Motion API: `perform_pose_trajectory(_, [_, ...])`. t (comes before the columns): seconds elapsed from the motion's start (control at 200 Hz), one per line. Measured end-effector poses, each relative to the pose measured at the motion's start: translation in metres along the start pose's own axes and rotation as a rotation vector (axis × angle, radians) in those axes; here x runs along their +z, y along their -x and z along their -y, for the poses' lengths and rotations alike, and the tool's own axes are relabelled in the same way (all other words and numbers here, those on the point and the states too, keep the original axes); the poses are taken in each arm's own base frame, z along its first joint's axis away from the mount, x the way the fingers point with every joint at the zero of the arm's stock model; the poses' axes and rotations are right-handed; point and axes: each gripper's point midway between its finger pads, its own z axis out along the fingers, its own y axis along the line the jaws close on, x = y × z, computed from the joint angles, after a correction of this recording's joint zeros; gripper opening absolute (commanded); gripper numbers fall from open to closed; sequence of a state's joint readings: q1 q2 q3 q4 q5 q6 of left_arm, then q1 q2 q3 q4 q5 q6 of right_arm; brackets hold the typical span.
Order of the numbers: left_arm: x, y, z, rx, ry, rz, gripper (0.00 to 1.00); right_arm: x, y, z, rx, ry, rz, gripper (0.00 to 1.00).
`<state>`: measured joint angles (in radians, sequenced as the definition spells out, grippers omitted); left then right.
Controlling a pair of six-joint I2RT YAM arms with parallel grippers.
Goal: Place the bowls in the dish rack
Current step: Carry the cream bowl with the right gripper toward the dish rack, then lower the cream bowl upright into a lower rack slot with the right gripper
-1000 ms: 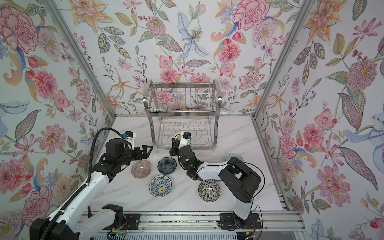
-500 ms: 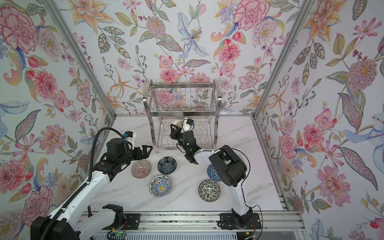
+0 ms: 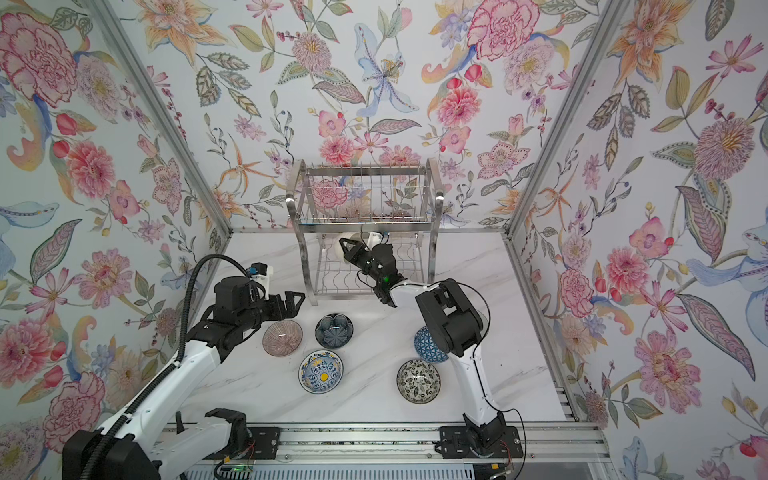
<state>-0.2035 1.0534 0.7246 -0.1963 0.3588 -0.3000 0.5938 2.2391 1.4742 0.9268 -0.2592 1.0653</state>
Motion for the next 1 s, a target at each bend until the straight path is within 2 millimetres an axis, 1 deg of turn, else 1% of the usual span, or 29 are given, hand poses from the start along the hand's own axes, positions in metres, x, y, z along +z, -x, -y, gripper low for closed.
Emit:
perform_pose_trajectory(0.115, [0.000, 0.000, 0.000, 0.012, 0.000, 0.000, 0.99, 0.012, 0.002, 0.000, 0.024, 0.047, -0.066, 0.08])
perform_pose_trajectory(0.24, [0.000, -0.004, 0.000, 0.023, -0.001, -0.004, 0.99, 0.028, -0.002, 0.002, 0.038, 0.083, -0.149, 0.08])
perform_pose_trajectory(0.335, [-0.002, -0.006, 0.004, 0.040, -0.012, -0.003, 0.99, 0.037, -0.011, 0.006, 0.052, 0.099, -0.212, 0.08])
perform_pose_trajectory(0.43, [-0.007, -0.003, 0.009, 0.062, -0.026, 0.013, 0.99, 0.044, -0.021, 0.009, 0.067, 0.114, -0.271, 0.08])
perform_pose_trajectory(0.56, [-0.014, -0.002, 0.013, 0.083, -0.043, 0.037, 0.99, 0.048, -0.030, 0.013, 0.092, 0.129, -0.342, 0.08])
perform_pose_trajectory(0.756, [-0.014, -0.004, 0.021, 0.102, -0.073, 0.031, 0.99, 0.045, -0.024, 0.023, 0.126, 0.140, -0.382, 0.08])
perform_pose_trajectory(0.941, [-0.012, -0.006, 0.025, 0.103, -0.098, 0.019, 0.99, 0.046, -0.018, 0.021, 0.154, 0.182, -0.400, 0.08])
perform_pose_trajectory(1.001, [-0.012, -0.007, 0.026, 0.104, -0.104, 0.019, 0.99, 0.048, -0.019, 0.021, 0.166, 0.197, -0.409, 0.08])
